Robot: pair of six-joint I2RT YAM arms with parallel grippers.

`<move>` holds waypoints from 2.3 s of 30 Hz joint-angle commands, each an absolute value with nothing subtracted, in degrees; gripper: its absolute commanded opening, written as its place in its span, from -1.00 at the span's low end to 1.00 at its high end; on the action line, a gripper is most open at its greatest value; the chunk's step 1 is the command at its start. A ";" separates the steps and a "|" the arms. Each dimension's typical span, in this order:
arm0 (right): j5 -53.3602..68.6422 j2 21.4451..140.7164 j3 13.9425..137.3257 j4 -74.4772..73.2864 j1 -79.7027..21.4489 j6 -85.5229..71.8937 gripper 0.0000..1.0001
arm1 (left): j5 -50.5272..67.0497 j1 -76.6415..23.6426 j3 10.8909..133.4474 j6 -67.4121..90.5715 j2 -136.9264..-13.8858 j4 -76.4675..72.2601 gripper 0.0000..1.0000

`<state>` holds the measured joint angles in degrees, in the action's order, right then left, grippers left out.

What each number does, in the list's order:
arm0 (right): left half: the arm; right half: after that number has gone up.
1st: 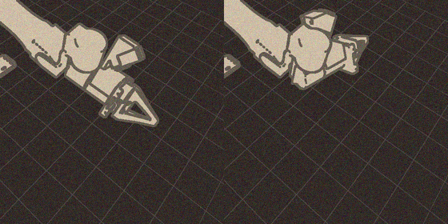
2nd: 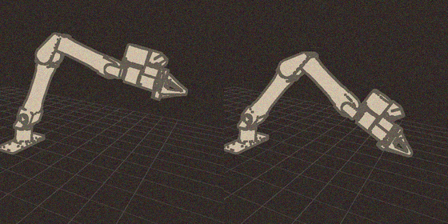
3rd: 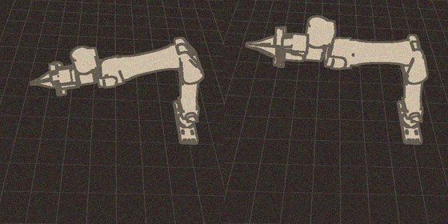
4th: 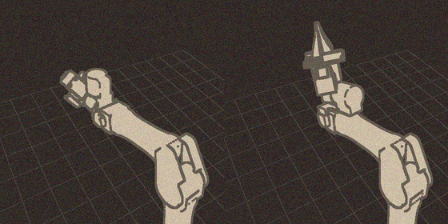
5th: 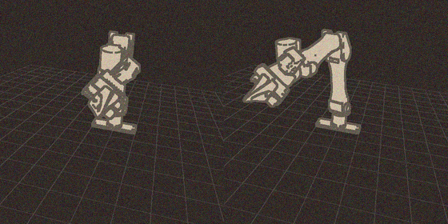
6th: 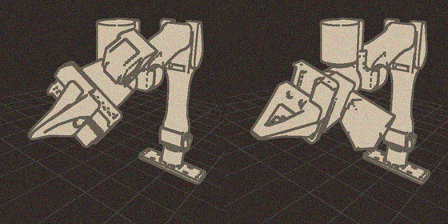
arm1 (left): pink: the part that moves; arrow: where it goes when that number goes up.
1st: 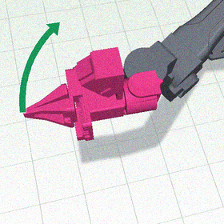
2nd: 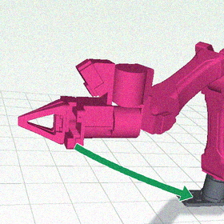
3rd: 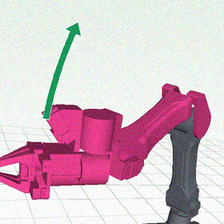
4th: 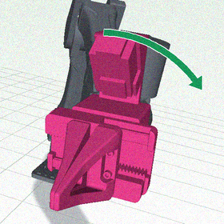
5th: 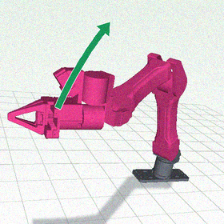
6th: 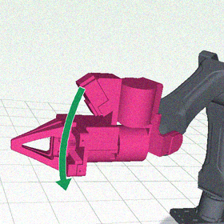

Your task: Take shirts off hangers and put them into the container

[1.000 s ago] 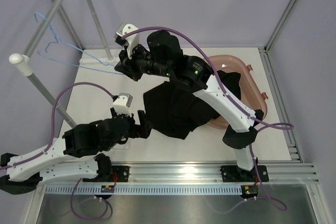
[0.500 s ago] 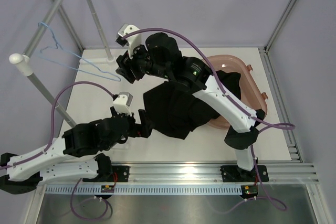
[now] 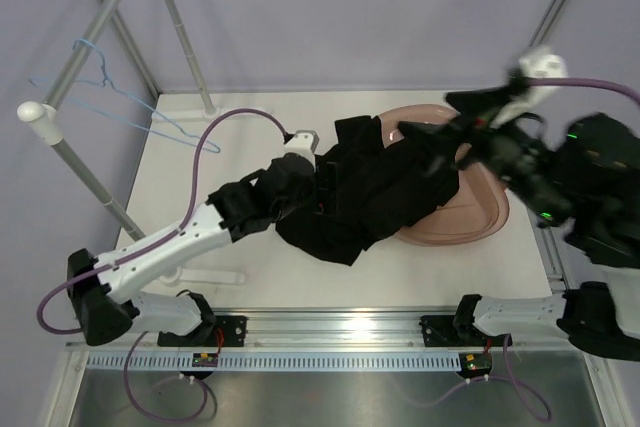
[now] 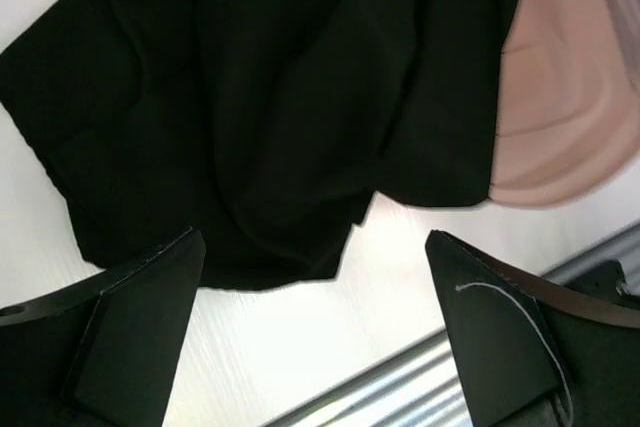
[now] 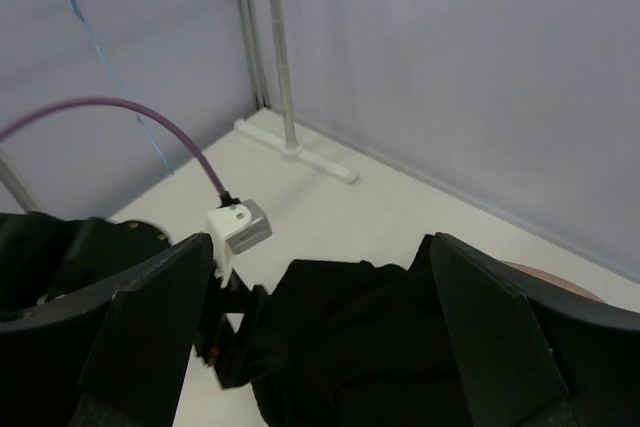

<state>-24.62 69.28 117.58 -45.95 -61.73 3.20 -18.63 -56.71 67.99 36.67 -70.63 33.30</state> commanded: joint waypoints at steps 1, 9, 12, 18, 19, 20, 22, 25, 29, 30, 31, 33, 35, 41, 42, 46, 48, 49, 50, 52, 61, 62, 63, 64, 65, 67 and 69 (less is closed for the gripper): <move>-29.09 61.98 110.41 -48.07 -61.61 -2.97 0.99 | -8.27 -51.34 67.50 34.10 -74.87 25.23 0.97; -28.66 52.65 97.04 -47.64 -61.61 -6.24 0.99 | -1.59 -48.16 66.02 34.27 -87.44 18.64 0.97; -28.30 50.72 93.43 -46.32 -61.61 -6.68 0.99 | -0.70 -48.25 63.99 35.15 -89.82 15.82 0.97; -27.25 48.08 89.13 -44.74 -61.61 -7.29 0.99 | -4.65 -48.25 59.33 37.44 -90.70 15.55 0.97; -27.07 47.64 88.51 -44.39 -61.61 -7.47 0.99 | -5.44 -48.25 59.07 37.88 -90.88 15.90 0.97; -26.64 46.85 87.55 -43.95 -61.61 -7.56 0.99 | -6.93 -48.25 58.63 38.32 -91.05 16.08 0.97; -26.54 46.15 86.75 -43.60 -61.61 -7.65 0.99 | -8.43 -48.25 58.80 39.11 -92.37 17.57 0.97; -25.93 45.44 86.22 -43.51 -61.61 -7.91 0.99 | -12.65 -48.16 60.73 40.77 -95.96 22.13 0.97; -24.79 44.56 85.17 -42.54 -61.61 -7.91 0.99 | -14.76 -48.25 62.84 42.19 -100.54 23.99 0.97; -24.52 44.47 84.99 -42.37 -61.61 -7.74 0.99 | -14.85 -48.16 63.19 42.71 -101.16 23.91 0.97; -24.26 44.39 84.90 -42.19 -61.61 -7.73 0.99 | -15.38 -48.25 63.37 42.98 -102.21 24.25 0.97; -24.00 44.38 84.38 -42.10 -61.61 -7.65 0.99 | -16.78 -48.25 63.81 43.68 -103.27 24.87 0.97; -23.82 44.03 83.85 -42.10 -61.61 -7.65 0.99 | -18.19 -48.25 64.86 43.86 -104.84 26.45 0.97; -24.08 42.80 82.97 -41.22 -61.61 -7.30 0.99 | -18.37 -48.25 65.83 45.00 -108.72 28.39 0.91; -24.08 42.63 82.88 -41.05 -61.61 -7.21 0.99 | -18.28 -48.34 65.74 45.09 -109.50 28.13 0.83; -24.43 41.66 82.53 -40.96 -61.61 -6.86 0.99 | -18.37 -48.16 66.79 44.65 -111.09 28.56 0.13; -24.43 41.49 82.62 -41.22 -61.61 -6.94 0.99 | -18.54 -47.99 68.81 44.21 -112.14 29.09 -0.67; -24.52 41.48 82.62 -41.39 -61.70 -6.86 0.99 | -18.72 -47.90 69.78 44.03 -112.41 29.35 -0.90; -24.52 41.40 82.70 -41.83 -61.61 -6.94 0.99 | -19.24 -47.73 70.74 43.69 -112.59 29.53 -1.00; -24.96 41.14 82.71 -42.01 -61.61 -6.77 0.99 | -20.12 -47.46 73.90 42.28 -112.24 29.79 -1.00; -30.93 40.34 83.50 -43.16 -61.61 -6.24 0.99 | -35.05 -47.46 90.31 34.64 -100.38 35.59 -1.00; -31.55 40.25 83.58 -43.15 -61.61 -6.33 0.99 | -38.03 -47.46 92.53 32.37 -98.80 37.42 -1.00; -32.42 40.17 83.58 -43.07 -61.61 -6.59 0.99 | -38.75 -47.46 94.64 30.69 -98.18 37.70 -1.00; -32.95 39.99 83.76 -42.89 -61.61 -6.68 0.99 | -39.11 -47.46 96.66 28.85 -97.83 37.36 -1.00; -33.39 39.99 83.76 -42.80 -61.61 -6.77 0.99 | -38.33 -47.37 100.25 24.74 -97.47 36.31 -1.00; -34.54 39.90 84.02 -42.45 -61.61 -6.94 0.99 | -31.17 -47.46 101.69 20.06 -96.16 29.65 -1.00; -36.20 39.99 84.29 -41.93 -61.61 -7.38 0.99 | -24.56 -47.46 101.78 15.83 -95.28 22.02 -1.00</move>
<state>-31.38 40.12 82.81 -43.20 -61.71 -6.94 -30.79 -47.70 99.50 25.54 -98.28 32.67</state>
